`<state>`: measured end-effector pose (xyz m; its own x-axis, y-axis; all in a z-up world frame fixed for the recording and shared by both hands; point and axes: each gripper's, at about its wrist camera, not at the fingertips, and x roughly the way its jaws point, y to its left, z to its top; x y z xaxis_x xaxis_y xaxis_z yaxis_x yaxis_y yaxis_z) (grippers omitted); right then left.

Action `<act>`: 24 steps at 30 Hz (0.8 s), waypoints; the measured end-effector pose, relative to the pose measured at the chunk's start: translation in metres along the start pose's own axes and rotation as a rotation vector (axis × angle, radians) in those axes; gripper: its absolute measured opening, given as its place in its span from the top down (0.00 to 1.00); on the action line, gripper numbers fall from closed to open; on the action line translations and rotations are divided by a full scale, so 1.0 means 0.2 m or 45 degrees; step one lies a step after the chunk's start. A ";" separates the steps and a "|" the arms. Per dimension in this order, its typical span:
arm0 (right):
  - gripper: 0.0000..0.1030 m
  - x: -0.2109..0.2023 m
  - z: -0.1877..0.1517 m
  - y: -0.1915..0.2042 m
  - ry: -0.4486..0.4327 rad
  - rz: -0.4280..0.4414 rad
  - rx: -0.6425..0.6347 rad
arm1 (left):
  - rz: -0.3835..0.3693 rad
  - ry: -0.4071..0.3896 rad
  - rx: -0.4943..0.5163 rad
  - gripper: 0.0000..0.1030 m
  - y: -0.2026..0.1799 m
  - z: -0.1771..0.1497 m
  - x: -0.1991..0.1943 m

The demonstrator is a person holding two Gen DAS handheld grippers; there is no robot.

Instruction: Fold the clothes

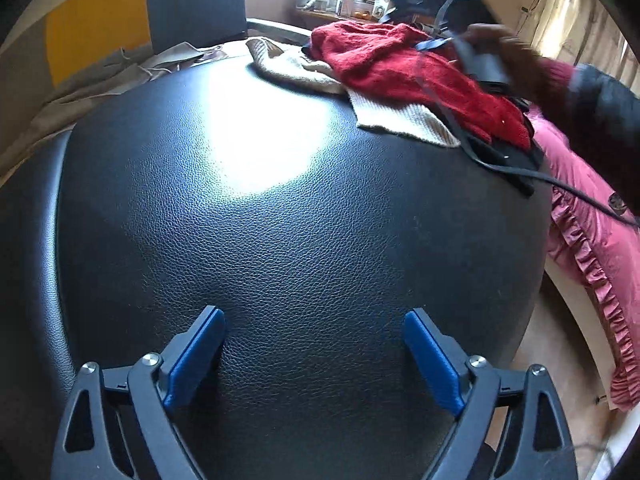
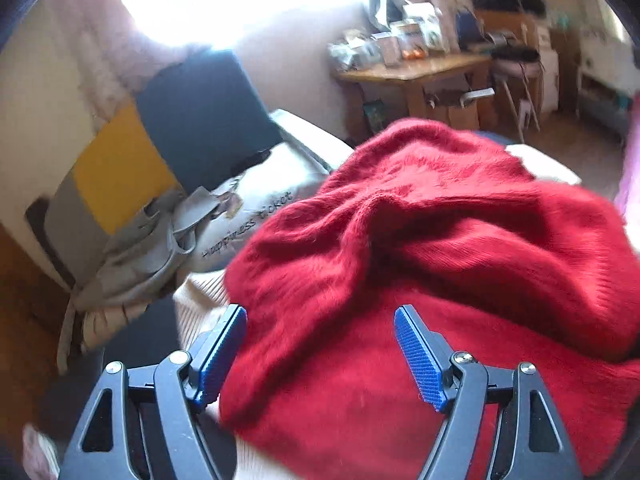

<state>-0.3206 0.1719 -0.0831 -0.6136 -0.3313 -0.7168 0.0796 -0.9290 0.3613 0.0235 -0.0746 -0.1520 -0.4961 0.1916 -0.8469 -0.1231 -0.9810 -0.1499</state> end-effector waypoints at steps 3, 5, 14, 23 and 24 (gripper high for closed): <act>0.37 0.15 0.02 -0.01 0.025 -0.029 0.071 | -0.030 -0.005 -0.020 0.09 0.01 0.01 0.01; 0.52 0.23 0.04 -0.01 0.030 -0.056 0.087 | -0.038 -0.002 -0.023 0.08 0.01 0.02 0.02; 0.94 -0.02 -0.04 0.19 0.016 0.245 -0.149 | -0.031 -0.042 -0.130 0.53 0.16 0.27 0.02; 0.42 -0.44 -0.59 -0.18 0.069 0.247 -0.060 | 0.113 -0.160 0.242 0.49 -0.22 1.00 0.19; 0.42 -0.45 -0.64 -0.22 0.072 0.229 -0.045 | 0.100 -0.163 0.283 0.49 -0.28 1.06 0.23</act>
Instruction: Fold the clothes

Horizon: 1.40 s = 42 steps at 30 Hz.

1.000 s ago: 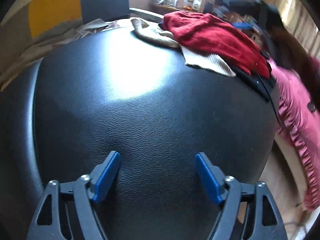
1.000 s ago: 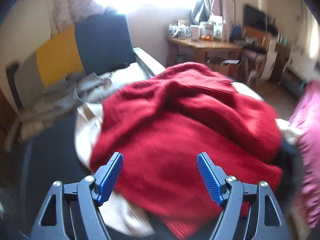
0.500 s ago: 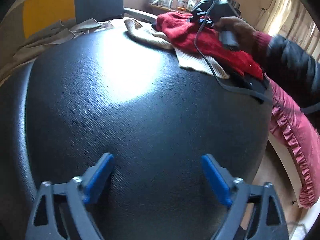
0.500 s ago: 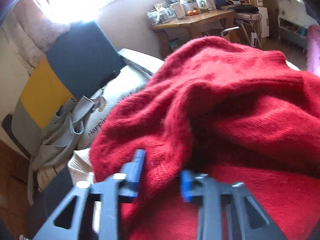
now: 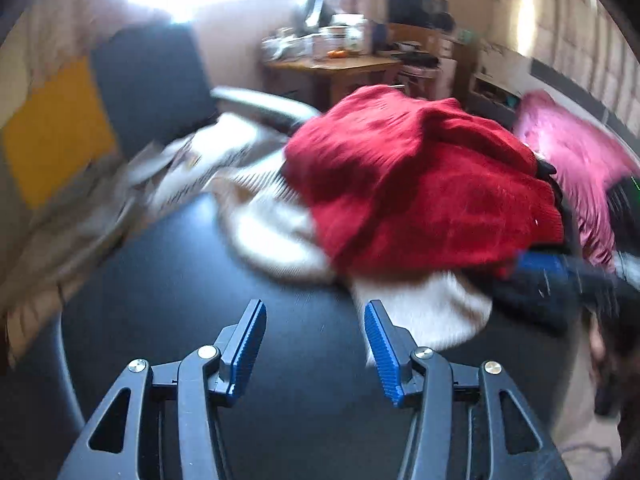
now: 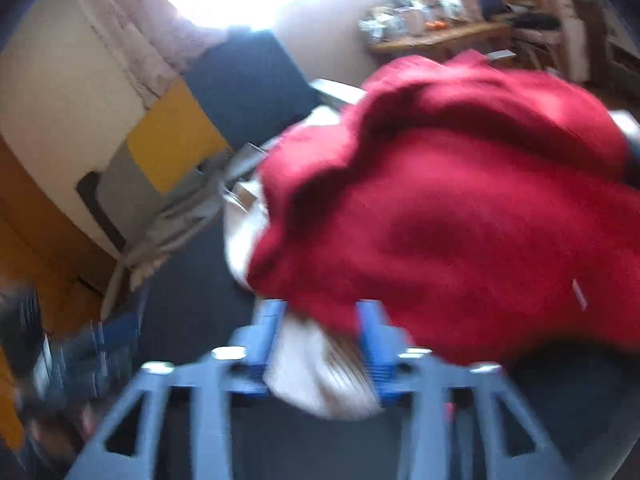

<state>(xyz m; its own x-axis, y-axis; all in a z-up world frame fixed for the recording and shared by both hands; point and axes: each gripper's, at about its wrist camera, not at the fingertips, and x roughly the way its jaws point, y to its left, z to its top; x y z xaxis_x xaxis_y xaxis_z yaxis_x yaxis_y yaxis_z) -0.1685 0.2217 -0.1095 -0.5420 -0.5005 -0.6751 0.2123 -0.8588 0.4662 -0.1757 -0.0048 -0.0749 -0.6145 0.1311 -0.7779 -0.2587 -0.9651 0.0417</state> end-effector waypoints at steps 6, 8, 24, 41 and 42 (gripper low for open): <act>0.36 -0.07 -0.12 -0.09 -0.058 -0.097 0.018 | -0.041 -0.008 0.128 0.49 -0.21 0.28 0.24; 0.31 -0.10 -0.13 -0.09 -0.102 -0.112 0.023 | -0.021 -0.014 0.169 0.49 -0.27 0.35 0.30; 0.00 -0.41 -0.05 -0.39 -0.470 -0.375 0.097 | -0.010 0.047 -0.163 0.95 -0.06 0.49 0.63; 0.88 -0.31 0.09 -0.28 -0.235 -0.103 0.203 | -0.417 -0.311 -0.416 0.96 0.15 0.52 -0.21; 0.88 -0.32 0.07 -0.23 -0.221 -0.055 0.190 | -0.419 -0.331 -0.426 0.96 0.17 0.48 -0.28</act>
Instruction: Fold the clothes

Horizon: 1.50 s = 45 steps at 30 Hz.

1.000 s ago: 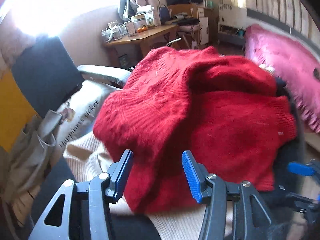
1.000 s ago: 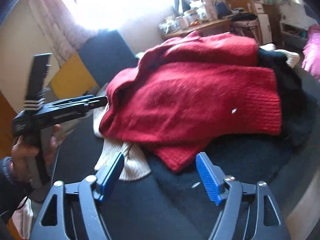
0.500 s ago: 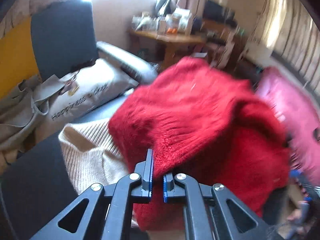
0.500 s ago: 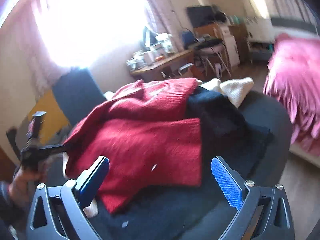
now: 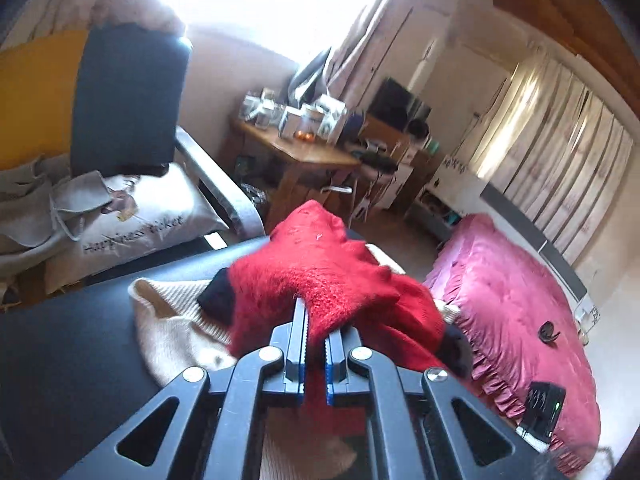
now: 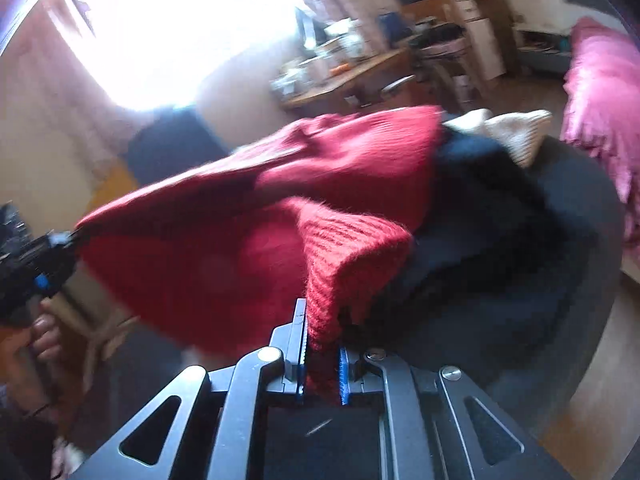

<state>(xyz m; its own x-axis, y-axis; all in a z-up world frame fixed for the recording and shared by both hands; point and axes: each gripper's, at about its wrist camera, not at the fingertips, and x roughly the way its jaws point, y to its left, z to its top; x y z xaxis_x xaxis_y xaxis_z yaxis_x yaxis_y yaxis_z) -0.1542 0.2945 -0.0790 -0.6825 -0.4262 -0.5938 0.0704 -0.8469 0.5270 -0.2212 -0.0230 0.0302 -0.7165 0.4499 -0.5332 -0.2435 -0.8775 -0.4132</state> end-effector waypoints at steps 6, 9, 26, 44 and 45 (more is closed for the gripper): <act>0.88 0.01 -0.31 0.29 0.169 0.180 -0.057 | 0.029 -0.044 -0.149 0.96 0.17 -0.26 -0.43; 0.88 0.04 -0.51 0.41 0.273 0.252 -0.047 | 0.084 -0.036 -0.253 0.96 0.34 -0.46 -0.64; 0.65 0.05 -1.31 1.00 0.729 0.379 -0.241 | 0.478 0.172 -0.110 0.79 0.66 -1.29 -1.23; 0.10 -0.18 -0.79 0.66 0.364 0.223 -0.119 | 0.009 0.460 -0.055 0.62 0.78 -0.80 -0.28; 0.08 -0.16 -0.74 0.65 0.317 0.173 -0.152 | 0.013 0.485 -0.007 0.62 0.76 -0.81 -0.24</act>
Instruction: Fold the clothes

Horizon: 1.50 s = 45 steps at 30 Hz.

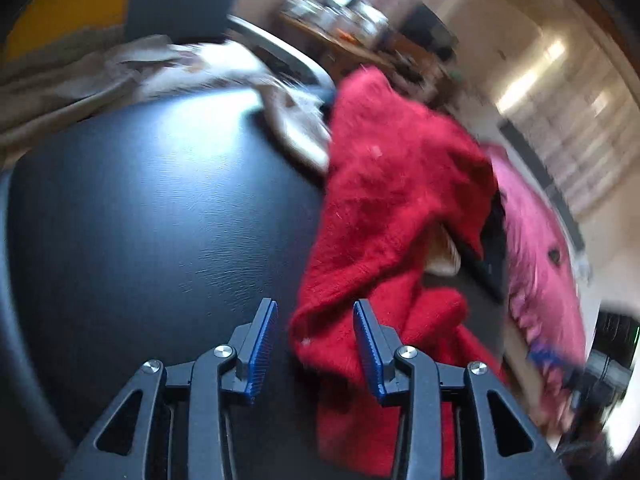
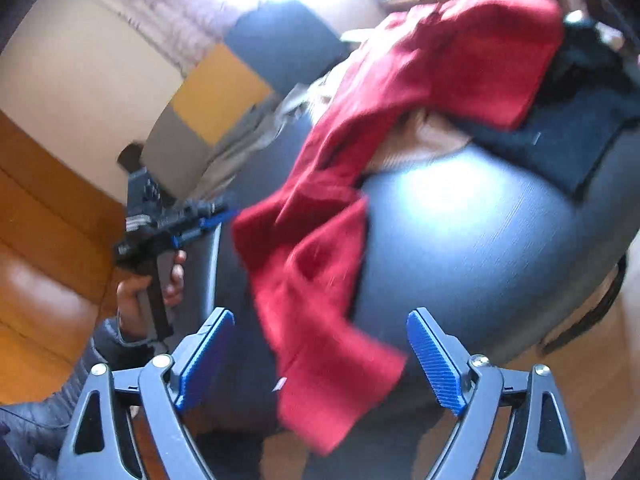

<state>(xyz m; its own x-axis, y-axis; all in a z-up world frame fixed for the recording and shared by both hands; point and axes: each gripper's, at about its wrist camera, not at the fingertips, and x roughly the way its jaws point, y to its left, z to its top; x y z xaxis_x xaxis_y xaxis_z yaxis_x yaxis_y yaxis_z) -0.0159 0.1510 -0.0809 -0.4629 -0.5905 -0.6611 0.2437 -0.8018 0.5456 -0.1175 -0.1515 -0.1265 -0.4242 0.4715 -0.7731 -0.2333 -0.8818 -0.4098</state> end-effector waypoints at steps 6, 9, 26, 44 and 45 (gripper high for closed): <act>0.01 0.09 0.28 -0.11 -0.128 -0.344 -0.210 | 0.058 0.057 0.117 0.61 -0.05 0.02 0.15; 0.01 0.14 0.46 -0.19 -0.217 -0.547 -0.296 | 0.088 0.056 0.131 0.66 -0.06 0.04 0.20; 0.00 0.55 1.42 -0.71 -0.150 -0.872 -0.199 | -0.249 -0.262 -0.378 0.94 0.11 0.05 -0.04; 0.88 0.43 0.76 -0.27 0.021 -0.287 -0.139 | -0.165 -0.470 -0.569 0.95 0.09 -0.33 -0.50; 0.89 0.42 0.68 -0.22 0.041 -0.228 -0.130 | -0.157 -0.489 -0.594 0.95 0.11 -0.38 -0.56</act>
<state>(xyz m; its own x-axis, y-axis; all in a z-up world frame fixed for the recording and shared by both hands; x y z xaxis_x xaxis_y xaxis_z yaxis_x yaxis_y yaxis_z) -0.1807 0.1486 -0.0899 -0.4796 -0.4390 -0.7598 0.2459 -0.8984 0.3639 -0.0079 -0.2252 -0.0864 -0.7237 0.4624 -0.5123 0.0701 -0.6893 -0.7211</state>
